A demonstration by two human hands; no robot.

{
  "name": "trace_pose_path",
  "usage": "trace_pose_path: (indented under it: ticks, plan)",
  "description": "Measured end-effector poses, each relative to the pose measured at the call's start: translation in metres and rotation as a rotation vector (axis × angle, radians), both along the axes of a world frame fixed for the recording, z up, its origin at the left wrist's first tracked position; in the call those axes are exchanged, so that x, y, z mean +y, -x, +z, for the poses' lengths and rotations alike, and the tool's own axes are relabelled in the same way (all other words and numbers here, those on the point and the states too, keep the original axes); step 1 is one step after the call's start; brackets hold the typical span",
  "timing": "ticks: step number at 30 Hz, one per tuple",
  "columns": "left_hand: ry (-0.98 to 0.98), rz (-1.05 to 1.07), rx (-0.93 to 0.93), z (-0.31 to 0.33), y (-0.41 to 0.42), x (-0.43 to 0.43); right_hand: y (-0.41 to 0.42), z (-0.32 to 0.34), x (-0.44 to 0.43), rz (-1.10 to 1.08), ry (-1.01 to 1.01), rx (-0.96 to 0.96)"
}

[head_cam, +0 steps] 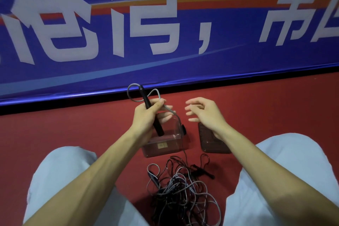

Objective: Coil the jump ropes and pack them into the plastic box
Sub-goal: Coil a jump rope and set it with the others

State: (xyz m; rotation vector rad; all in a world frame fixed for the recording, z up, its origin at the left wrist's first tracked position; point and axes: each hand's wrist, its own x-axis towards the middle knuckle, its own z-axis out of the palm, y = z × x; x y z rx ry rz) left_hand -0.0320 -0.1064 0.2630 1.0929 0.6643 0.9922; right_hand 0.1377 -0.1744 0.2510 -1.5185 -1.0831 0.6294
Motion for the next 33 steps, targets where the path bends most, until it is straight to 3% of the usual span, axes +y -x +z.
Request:
trace_pose_path:
  ticks: [3,9,13,16,22,26,29,33]
  plan:
    - [0.041,-0.023,-0.105,0.006,0.002,0.001,0.0,-0.01,0.008,-0.014,0.054,-0.239]
    - [0.156,-0.071,-0.381,0.019,0.01,0.004,0.013,-0.023,0.017,0.243,0.239,-0.378]
    - [0.224,-0.072,-0.526,0.026,0.017,0.006,0.02,-0.028,0.018,0.211,0.262,-0.476]
    - [0.206,-0.011,-0.532,0.024,0.02,0.01,0.024,-0.029,0.019,0.143,0.267,-0.305]
    - [0.116,0.099,-0.324,0.018,0.02,0.011,0.022,-0.022,0.019,-0.02,0.131,-0.034]
    - [0.085,0.157,-0.263,0.01,0.02,0.016,0.025,-0.005,0.013,0.003,0.01,0.191]
    - [-0.003,0.107,-0.111,0.003,0.015,0.014,0.025,0.01,0.01,0.044,-0.094,0.367]
    - [-0.282,-0.079,0.187,-0.009,0.006,0.006,0.022,0.026,0.009,0.075,-0.239,0.588]
